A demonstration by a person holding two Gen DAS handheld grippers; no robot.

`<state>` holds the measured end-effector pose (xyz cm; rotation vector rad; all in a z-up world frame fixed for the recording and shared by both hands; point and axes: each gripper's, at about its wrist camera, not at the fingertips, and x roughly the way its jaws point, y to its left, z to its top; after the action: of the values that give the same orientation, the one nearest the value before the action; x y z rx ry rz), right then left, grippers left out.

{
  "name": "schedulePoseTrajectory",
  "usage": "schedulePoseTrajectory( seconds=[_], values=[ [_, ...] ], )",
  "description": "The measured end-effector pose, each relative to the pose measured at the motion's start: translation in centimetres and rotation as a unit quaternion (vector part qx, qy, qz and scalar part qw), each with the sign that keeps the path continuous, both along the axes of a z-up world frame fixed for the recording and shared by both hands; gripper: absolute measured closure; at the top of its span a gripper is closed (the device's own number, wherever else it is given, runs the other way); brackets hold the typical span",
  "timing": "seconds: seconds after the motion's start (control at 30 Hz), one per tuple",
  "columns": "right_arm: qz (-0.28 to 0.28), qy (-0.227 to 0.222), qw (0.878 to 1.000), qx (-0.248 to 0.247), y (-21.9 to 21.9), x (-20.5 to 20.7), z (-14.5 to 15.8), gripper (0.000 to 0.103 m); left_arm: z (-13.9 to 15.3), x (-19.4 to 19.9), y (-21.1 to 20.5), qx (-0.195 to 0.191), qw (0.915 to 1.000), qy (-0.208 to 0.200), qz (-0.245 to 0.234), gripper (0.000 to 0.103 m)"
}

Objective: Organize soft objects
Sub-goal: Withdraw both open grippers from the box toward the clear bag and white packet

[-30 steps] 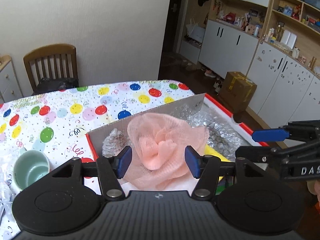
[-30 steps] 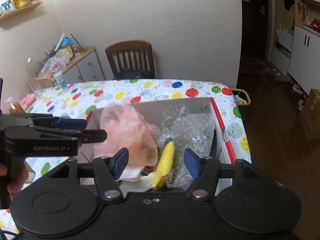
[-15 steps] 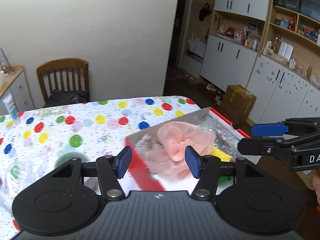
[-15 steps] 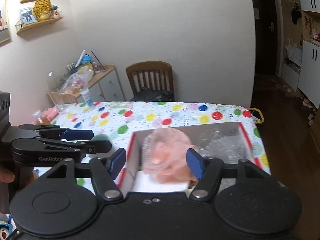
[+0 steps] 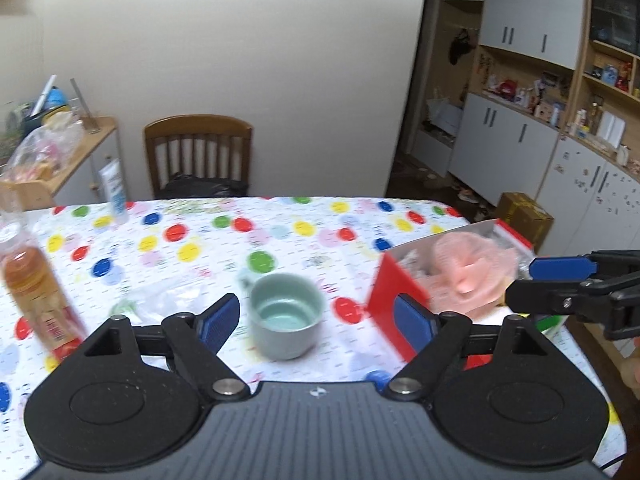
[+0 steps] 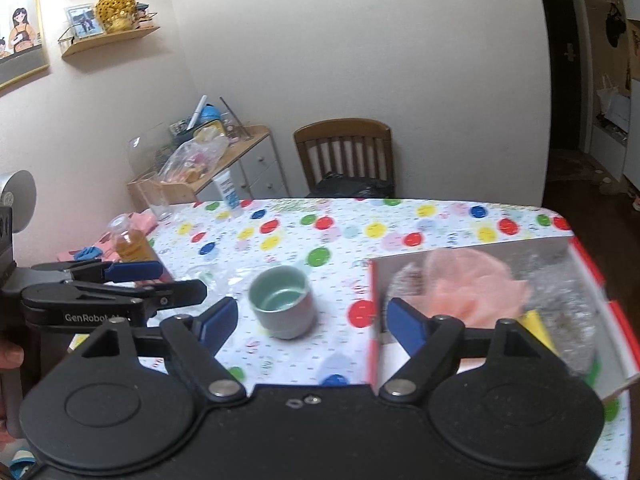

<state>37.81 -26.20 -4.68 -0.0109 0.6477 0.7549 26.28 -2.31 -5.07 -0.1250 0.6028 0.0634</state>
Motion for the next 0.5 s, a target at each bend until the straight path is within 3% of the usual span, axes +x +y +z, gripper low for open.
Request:
schedulePoseTrajectory(
  seconds=[0.5],
  values=[
    [0.032,0.014,0.999,-0.01,10.6,-1.2,-1.9,0.006,-3.6,-3.5,8.7,-0.016,0.9978,-0.001,0.064,0.001]
  ],
)
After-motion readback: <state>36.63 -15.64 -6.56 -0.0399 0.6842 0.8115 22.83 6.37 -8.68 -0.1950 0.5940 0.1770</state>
